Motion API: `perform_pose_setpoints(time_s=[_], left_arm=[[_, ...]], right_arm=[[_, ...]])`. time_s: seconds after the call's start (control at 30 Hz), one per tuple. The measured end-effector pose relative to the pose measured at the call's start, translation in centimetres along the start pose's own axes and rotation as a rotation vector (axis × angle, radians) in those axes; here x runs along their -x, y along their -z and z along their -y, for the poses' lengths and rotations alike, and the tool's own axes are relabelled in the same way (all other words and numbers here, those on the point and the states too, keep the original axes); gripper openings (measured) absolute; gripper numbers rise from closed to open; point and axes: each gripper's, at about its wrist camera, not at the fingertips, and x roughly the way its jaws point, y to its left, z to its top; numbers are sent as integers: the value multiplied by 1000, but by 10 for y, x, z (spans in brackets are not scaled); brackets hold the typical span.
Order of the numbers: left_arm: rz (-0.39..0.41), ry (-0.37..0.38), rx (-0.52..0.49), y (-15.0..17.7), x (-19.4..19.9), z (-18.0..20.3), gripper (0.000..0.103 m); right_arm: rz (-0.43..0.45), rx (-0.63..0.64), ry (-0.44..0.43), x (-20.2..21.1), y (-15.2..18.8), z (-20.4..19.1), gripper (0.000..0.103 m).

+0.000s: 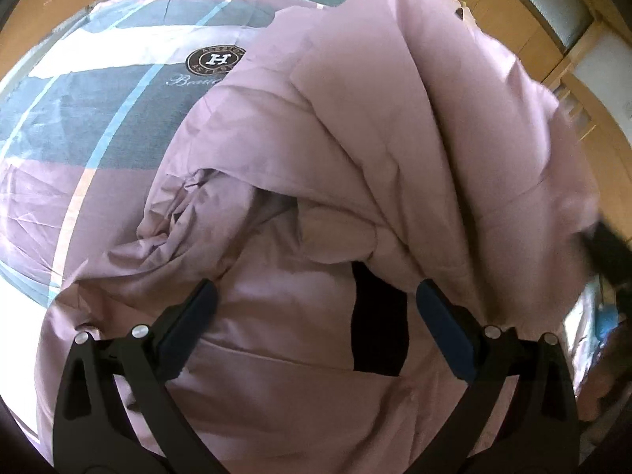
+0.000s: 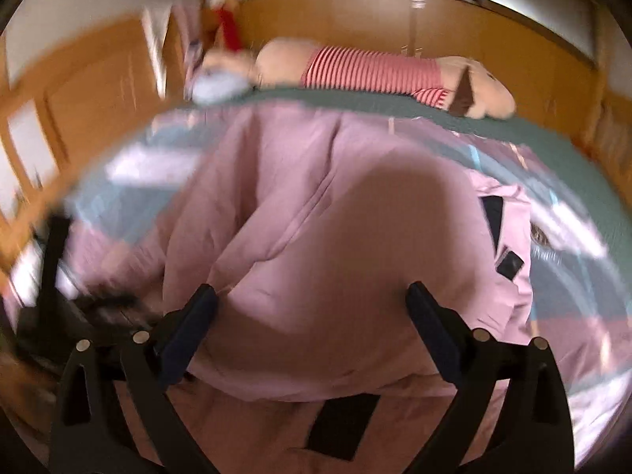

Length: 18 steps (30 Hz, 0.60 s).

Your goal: Fold large clothes

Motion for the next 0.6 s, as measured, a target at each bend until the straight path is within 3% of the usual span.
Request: perform_pose_setpoints(time_s=[0.03,0.1,0.13,0.23,0.3,0.6], left_arm=[[3,20,25,-1,2,-4,101],[17,40,67,-6,6,-12,101],[27,46,88,-6,9,-15,101],[54,63,118,-8,13,-19,101],[60,65,98,-8,12,-14,101],[120,27,-136,7,16,40,101]], right_arm=[[-60,17,-18,-14,5,-2,59],[-154,23,-24,-29,16,-6,40],[-184,8,-39,-35,26,-6,35],[-214,-73,-90,-37,41,3,33],[-217,-59,-88,-33,46,3,33],[-191,10,-39,-27,61,-14,33]])
